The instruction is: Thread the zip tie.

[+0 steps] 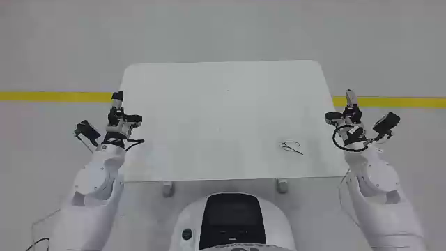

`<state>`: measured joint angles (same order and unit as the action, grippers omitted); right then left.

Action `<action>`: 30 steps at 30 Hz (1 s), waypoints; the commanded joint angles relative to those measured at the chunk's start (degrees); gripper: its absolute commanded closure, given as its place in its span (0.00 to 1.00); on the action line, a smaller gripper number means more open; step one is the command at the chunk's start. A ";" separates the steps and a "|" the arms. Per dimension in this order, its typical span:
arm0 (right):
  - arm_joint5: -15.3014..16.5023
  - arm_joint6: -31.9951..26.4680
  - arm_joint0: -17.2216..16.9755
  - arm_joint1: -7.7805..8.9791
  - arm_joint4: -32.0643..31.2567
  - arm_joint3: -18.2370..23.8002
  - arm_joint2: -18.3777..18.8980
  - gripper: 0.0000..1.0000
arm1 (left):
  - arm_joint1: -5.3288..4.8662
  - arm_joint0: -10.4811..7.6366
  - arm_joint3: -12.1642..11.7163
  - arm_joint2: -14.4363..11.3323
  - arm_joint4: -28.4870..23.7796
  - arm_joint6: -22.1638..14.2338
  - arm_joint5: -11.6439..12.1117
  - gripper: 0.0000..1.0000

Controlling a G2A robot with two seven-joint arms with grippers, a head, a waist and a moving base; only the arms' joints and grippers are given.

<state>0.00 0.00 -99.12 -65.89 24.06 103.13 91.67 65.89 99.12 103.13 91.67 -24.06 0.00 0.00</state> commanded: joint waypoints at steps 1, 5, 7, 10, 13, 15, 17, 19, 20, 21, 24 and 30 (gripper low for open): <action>0.00 0.00 0.00 0.00 0.00 0.00 0.00 0.22 | 0.00 0.00 0.00 0.00 0.00 0.00 0.00 0.22; 0.00 0.00 0.00 0.00 0.00 0.00 0.00 0.22 | 0.00 0.00 0.00 0.00 0.00 0.00 0.00 0.00; 0.00 0.00 0.00 0.00 0.00 0.00 0.00 0.00 | 0.00 0.00 0.00 0.00 0.00 0.00 0.00 0.00; 0.30 -0.23 0.77 0.15 -3.87 0.35 0.23 0.00 | 0.00 0.00 0.00 0.00 0.00 0.00 0.00 0.00; -1.14 -0.87 2.42 0.29 -9.23 -0.04 -0.08 0.00 | 0.00 0.00 0.00 0.00 0.00 0.00 0.00 0.00; -1.81 -2.32 3.35 0.45 -12.92 0.05 -0.29 0.00 | 0.00 0.00 0.00 0.00 0.00 0.00 0.00 0.00; -2.65 -3.61 4.12 0.69 -17.90 0.06 -0.50 0.00 | 0.00 0.00 0.00 0.00 0.00 0.00 0.00 0.00; -3.34 -5.99 4.92 0.92 -22.98 0.00 -1.30 0.00 | 0.00 0.00 0.00 0.00 0.00 0.00 0.00 0.00; -3.57 -7.43 5.27 1.02 -24.55 -0.12 -1.62 0.00 | 0.00 0.00 0.00 0.00 0.00 0.00 0.00 0.00; -3.80 -8.97 5.78 1.20 -27.61 -0.21 -1.96 0.00 | 0.00 0.00 0.00 0.00 0.00 0.00 0.00 0.00; -3.74 -10.14 6.58 1.09 -29.03 -0.23 -3.29 0.00 | 0.00 0.00 0.00 0.00 0.00 0.00 0.00 0.00; -5.03 -7.99 6.44 0.53 -28.28 0.42 -5.66 0.00 | 0.00 0.00 0.00 0.00 0.00 0.00 0.00 0.00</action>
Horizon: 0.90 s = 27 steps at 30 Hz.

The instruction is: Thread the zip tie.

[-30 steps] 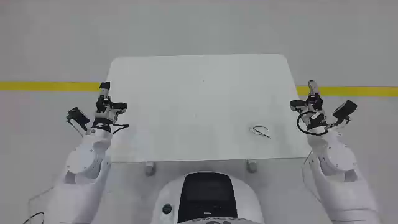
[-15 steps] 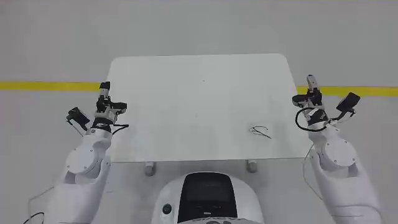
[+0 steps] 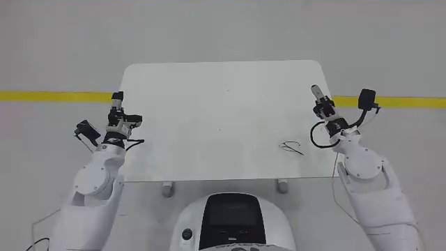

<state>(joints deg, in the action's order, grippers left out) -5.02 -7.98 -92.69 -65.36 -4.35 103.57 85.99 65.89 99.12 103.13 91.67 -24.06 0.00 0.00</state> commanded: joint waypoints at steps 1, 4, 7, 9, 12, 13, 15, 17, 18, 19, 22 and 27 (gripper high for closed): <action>-0.01 -0.01 0.00 0.00 0.14 -0.02 0.02 0.00 | 0.00 0.00 0.00 0.00 0.00 0.00 0.00 0.00; -0.01 -0.01 0.00 0.00 0.14 -0.02 0.02 0.00 | 0.00 0.00 0.00 0.00 0.00 0.00 0.00 0.00; -0.01 -0.01 0.00 0.00 0.14 -0.02 0.02 0.00 | 0.00 0.00 0.00 0.00 0.00 0.00 0.00 0.00; 0.20 -1.12 0.39 0.13 -1.55 0.48 -0.05 0.00 | 0.00 0.00 0.00 0.00 0.00 0.00 0.00 0.00; -1.57 -3.51 2.09 0.66 -9.69 0.21 0.83 0.00 | 0.00 0.00 0.00 0.00 0.00 0.00 0.00 0.00; -2.19 -4.36 2.45 0.76 -11.20 0.32 0.91 0.00 | 0.00 0.00 0.00 0.00 0.00 0.00 0.00 0.00; -2.92 -7.87 3.42 1.25 -16.76 0.53 1.49 0.00 | 0.00 0.00 0.00 0.00 0.00 0.00 0.00 0.00; -3.83 -11.07 4.04 1.65 -21.97 0.55 1.54 0.00 | 0.00 0.00 0.00 0.00 0.00 0.00 0.00 0.00; -4.35 -13.03 4.66 1.91 -25.72 0.46 1.47 0.00 | 0.00 0.00 0.00 0.00 0.00 0.00 0.00 0.00; -4.57 -15.10 5.12 2.10 -28.45 0.35 1.13 0.00 | 0.00 0.00 0.00 0.00 0.00 0.00 0.00 0.00; -3.53 -20.37 6.55 2.61 -37.02 -0.96 -0.61 0.00 | 0.00 0.00 0.00 0.00 0.00 0.00 0.00 0.00; -3.31 -23.65 7.72 2.77 -41.60 -2.43 -2.28 0.00 | 0.00 0.00 0.00 0.00 0.00 0.00 0.00 0.00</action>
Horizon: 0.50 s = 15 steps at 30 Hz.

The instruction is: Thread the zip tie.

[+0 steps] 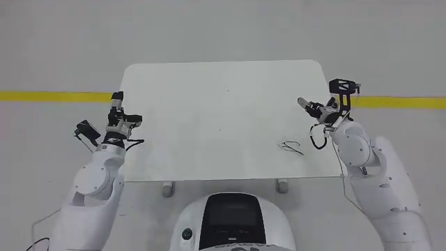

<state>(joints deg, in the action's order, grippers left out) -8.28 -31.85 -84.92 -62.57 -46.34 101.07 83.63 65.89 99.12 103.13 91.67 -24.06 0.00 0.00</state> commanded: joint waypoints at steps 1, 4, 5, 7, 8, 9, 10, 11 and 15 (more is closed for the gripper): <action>-0.05 0.22 -0.05 -0.01 0.38 0.07 0.08 0.00 | 0.00 0.00 0.00 0.00 0.00 0.00 0.00 0.00; -0.05 0.22 -0.05 -0.01 0.38 0.07 0.08 0.00 | 0.00 0.00 0.00 0.00 0.00 0.00 0.00 0.00; -0.05 0.22 -0.05 -0.01 0.38 0.07 0.08 0.00 | 0.00 0.00 0.00 0.00 0.00 0.00 0.00 0.00; -0.05 0.22 -0.05 -0.01 0.38 0.07 0.08 0.00 | 0.00 0.00 0.00 0.00 0.00 0.00 0.00 0.00; 1.37 -0.07 -0.07 0.15 -2.07 0.30 -0.33 0.00 | 0.00 0.00 0.00 0.00 0.00 0.00 0.00 0.00; 2.63 -0.36 -0.08 0.33 -4.77 0.35 -0.61 0.00 | 0.00 0.00 0.00 0.00 0.00 0.00 0.00 0.00; 4.59 -0.74 -0.05 0.64 -9.24 0.32 -0.79 0.00 | 0.00 0.00 0.00 0.00 0.00 0.00 0.00 0.00; 5.86 -0.49 -0.06 0.80 -11.66 0.50 -0.78 0.00 | 0.00 0.00 0.00 0.00 0.00 0.00 0.00 0.00; 10.21 -6.12 0.36 1.38 -17.88 1.56 -0.76 0.00 | 0.00 0.00 0.00 0.00 0.00 0.00 0.00 0.00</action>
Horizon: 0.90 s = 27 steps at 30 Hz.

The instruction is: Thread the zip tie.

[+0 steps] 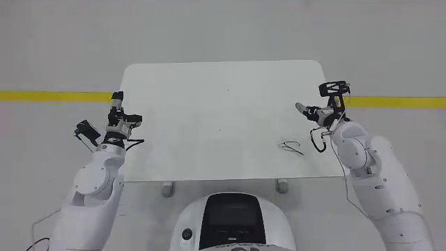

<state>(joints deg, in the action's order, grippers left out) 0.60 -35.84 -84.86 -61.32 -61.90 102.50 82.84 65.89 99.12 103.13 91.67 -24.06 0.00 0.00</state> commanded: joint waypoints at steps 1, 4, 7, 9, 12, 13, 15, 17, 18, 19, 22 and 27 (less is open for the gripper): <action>2.69 -4.08 0.80 0.28 -3.59 0.28 0.01 0.00 | 0.00 0.00 0.00 0.00 0.00 0.00 0.00 0.00; 7.66 -11.26 2.50 0.52 -4.51 -0.91 -1.43 0.00 | 0.00 0.00 0.00 0.00 0.00 0.00 0.00 0.00; 8.57 -12.74 3.62 0.53 -5.14 -1.63 -1.97 0.00 | 0.00 0.00 0.00 0.00 0.00 0.00 0.00 0.00; 8.57 -12.74 3.62 0.53 -5.14 -1.63 -1.97 0.00 | 0.00 0.00 0.00 0.00 0.00 0.00 0.00 0.00; 8.57 -12.74 3.62 0.53 -5.14 -1.63 -1.97 0.00 | 0.00 0.00 0.00 0.00 0.00 0.00 0.00 0.00; 8.57 -12.74 3.62 0.53 -5.14 -1.63 -1.97 0.00 | 0.00 0.00 0.00 0.00 0.00 0.00 0.00 0.00; 11.37 -13.10 3.44 0.60 -4.77 -1.40 -2.64 0.00 | 0.00 0.00 0.00 0.00 0.00 0.00 0.00 0.00; 15.63 -15.59 3.78 0.96 -5.39 -1.89 -2.20 0.00 | 0.00 0.00 0.00 0.00 0.00 0.00 0.00 0.00; 17.59 -17.39 4.20 1.05 -4.10 -1.74 -2.17 0.00 | 0.00 0.00 0.00 0.00 0.00 0.00 0.00 0.00; 18.63 -19.02 4.61 1.15 -3.23 -1.99 -1.91 0.00 | 0.00 0.00 0.00 0.00 0.00 0.00 0.00 0.00; 18.88 -27.17 7.14 1.58 -0.93 -2.28 -3.83 0.00 | 0.00 0.00 0.00 0.00 0.00 0.00 0.00 0.00; 18.88 -35.65 10.78 2.16 2.26 -4.75 -8.32 0.00 | 0.00 0.00 0.00 0.00 0.00 0.00 0.00 0.00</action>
<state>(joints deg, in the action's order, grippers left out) 19.47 -71.50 -74.17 -59.18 -59.61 97.79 74.53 65.89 99.12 103.13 91.67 -24.06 0.00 0.00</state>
